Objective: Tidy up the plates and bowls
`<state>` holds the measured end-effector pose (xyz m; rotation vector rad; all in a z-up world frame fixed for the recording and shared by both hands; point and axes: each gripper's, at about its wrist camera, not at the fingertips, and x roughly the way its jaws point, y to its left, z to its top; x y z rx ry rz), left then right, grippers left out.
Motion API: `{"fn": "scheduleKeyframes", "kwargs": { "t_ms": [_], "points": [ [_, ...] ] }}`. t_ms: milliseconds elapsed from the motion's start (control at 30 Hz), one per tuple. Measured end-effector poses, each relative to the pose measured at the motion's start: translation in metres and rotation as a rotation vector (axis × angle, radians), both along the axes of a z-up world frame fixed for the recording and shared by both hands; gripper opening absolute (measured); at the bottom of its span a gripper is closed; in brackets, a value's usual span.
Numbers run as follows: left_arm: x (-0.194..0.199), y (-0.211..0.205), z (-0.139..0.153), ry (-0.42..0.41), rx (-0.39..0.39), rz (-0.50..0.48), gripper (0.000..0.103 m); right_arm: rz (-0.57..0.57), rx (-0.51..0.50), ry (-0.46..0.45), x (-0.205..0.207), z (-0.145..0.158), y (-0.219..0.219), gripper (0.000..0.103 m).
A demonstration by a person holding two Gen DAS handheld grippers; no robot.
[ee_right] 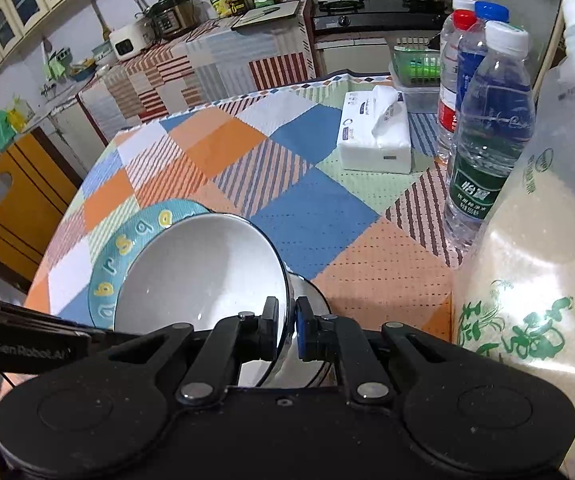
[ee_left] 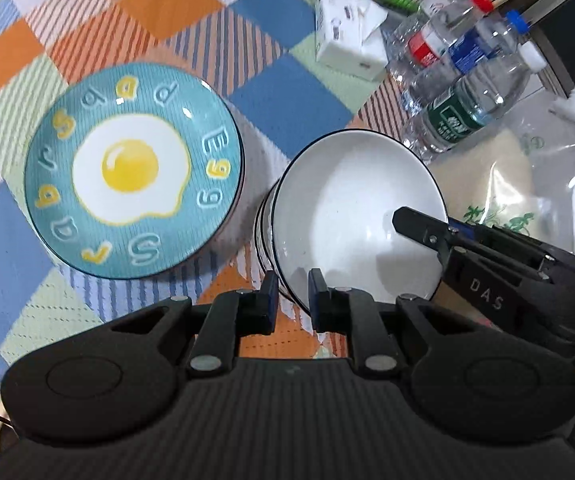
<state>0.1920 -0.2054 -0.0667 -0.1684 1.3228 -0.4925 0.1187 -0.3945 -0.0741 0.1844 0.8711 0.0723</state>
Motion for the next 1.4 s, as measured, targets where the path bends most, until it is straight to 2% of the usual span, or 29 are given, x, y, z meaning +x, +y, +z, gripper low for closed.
{"fn": "scheduleKeyframes", "kwargs": {
  "t_ms": [100,400,600,933,1233,1267,1333,1400],
  "points": [
    [0.002,-0.001,-0.008,0.020,0.002,0.004,0.014,0.011,-0.059,-0.004,-0.001,-0.007,0.005,0.012],
    [0.005,-0.009,-0.016,0.000,0.029,0.003,0.014,0.059,-0.265,-0.070,-0.007,-0.021,0.024,0.012],
    [0.007,-0.012,-0.024,0.023,0.038,-0.002,0.014,0.092,-0.398,-0.108,-0.008,-0.029,0.037,0.013],
    [0.004,-0.015,-0.022,-0.010,0.038,-0.010,0.016,0.107,-0.434,-0.128,-0.010,-0.034,0.039,0.015],
    [-0.008,-0.002,0.006,-0.149,0.006,-0.071,0.020,0.102,-0.261,-0.185,-0.044,-0.011,0.018,0.017],
    [-0.008,0.001,0.009,-0.164,-0.009,-0.082,0.021,0.108,-0.255,-0.194,-0.050,-0.008,0.017,0.018],
    [-0.009,0.005,0.013,-0.189,-0.029,-0.104,0.023,0.125,-0.248,-0.207,-0.061,-0.005,0.015,0.029],
    [-0.011,0.010,0.015,-0.213,-0.050,-0.118,0.027,0.149,-0.243,-0.215,-0.070,-0.004,0.014,0.034]
  ]
}}
